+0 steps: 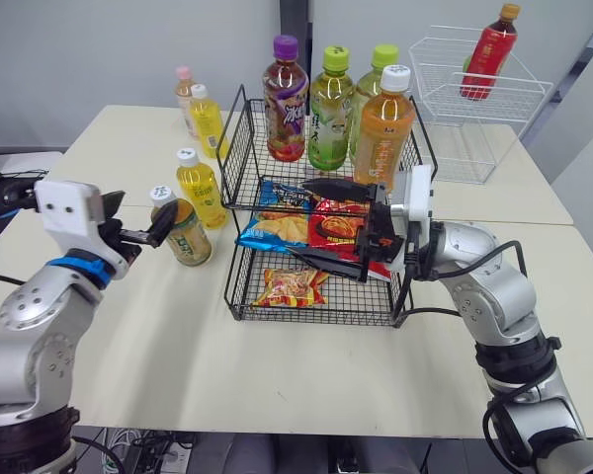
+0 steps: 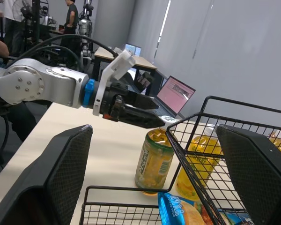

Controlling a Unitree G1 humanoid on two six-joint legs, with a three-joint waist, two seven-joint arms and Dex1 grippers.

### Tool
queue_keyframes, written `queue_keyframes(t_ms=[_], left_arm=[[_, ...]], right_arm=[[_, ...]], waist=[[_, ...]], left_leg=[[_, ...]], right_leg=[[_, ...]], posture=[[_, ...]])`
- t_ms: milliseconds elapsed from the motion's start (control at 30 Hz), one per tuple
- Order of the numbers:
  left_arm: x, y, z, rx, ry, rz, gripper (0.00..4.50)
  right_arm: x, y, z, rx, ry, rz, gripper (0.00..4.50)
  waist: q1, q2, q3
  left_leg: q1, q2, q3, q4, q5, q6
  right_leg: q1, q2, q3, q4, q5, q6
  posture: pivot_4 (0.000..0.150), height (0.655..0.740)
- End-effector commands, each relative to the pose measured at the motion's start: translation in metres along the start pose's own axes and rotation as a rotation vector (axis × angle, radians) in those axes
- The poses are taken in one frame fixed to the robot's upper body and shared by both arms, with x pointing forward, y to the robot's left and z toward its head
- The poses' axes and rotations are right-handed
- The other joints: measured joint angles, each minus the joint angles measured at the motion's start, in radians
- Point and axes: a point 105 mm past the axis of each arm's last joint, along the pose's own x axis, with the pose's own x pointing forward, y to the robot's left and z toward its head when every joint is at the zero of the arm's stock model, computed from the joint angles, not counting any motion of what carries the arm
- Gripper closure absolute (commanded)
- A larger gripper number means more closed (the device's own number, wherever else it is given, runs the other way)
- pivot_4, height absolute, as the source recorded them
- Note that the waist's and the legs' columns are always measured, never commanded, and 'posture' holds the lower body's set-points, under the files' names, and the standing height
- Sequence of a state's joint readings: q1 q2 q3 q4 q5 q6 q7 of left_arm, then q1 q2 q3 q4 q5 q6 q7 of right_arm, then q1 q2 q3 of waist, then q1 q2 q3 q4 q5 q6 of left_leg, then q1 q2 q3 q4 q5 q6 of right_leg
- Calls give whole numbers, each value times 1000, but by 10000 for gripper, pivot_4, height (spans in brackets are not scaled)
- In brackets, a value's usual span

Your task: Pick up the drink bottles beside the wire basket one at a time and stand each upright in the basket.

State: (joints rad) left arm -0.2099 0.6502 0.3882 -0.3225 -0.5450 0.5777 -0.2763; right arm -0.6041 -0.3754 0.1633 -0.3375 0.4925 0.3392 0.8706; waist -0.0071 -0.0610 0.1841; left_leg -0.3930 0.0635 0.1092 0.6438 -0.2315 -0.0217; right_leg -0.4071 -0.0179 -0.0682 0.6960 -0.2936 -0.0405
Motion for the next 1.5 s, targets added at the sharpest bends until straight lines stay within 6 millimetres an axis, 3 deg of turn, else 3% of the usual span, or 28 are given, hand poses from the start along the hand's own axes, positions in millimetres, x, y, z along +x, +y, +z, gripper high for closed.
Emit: queue_keyframes(t_ms=[33,533,633,900,1067,1133,1367,1500], left_arm=[[9,-4,12,24,-56,-11,171],[33,-11,11,22,-84,-38,171],[35,-13,9,2,-87,-38,6015],[36,-11,6,-8,-77,-28,30915],[29,0,9,9,-75,-8,31288],[23,3,16,10,-100,-29,31288],[-2,14,87,49,-213,-182,31288],[-26,15,148,70,-260,-335,31288]], right_arm=[[-3,-1,14,-48,-28,-19,0],[-5,-4,15,-61,-9,-48,0],[-6,-5,14,-61,-8,-51,0],[-8,-7,14,-66,-2,-62,0],[-8,-6,16,-68,-6,-61,0],[-8,-6,17,-66,-10,-64,0],[-6,-7,21,-79,-37,-74,0],[-6,-8,22,-94,-53,-83,0]], waist=[[1,0,0],[3,0,0],[2,0,0],[3,0,0],[1,0,0],[-1,0,0],[-7,-1,1],[-7,-3,2]], left_leg=[[0,0,0,0,0,0],[-1,0,-1,0,0,0],[-1,0,-1,0,0,0],[-1,0,-1,0,0,0],[-1,0,-1,0,0,0],[-1,0,-1,0,0,0],[-7,1,-2,0,1,-2],[-8,0,-2,0,1,-2]], right_leg=[[0,0,0,0,0,0],[-1,0,-1,0,0,0],[-1,0,-1,0,0,0],[-1,0,-1,0,0,0],[-1,0,-1,0,0,0],[-1,0,-1,0,0,0],[-5,0,-3,0,0,0],[-5,0,-4,-2,0,0]], posture=[[1500,7400],[1500,7400],[1500,7400],[1500,7400],[1500,7400],[1500,7400],[1500,7400],[1500,7400]])
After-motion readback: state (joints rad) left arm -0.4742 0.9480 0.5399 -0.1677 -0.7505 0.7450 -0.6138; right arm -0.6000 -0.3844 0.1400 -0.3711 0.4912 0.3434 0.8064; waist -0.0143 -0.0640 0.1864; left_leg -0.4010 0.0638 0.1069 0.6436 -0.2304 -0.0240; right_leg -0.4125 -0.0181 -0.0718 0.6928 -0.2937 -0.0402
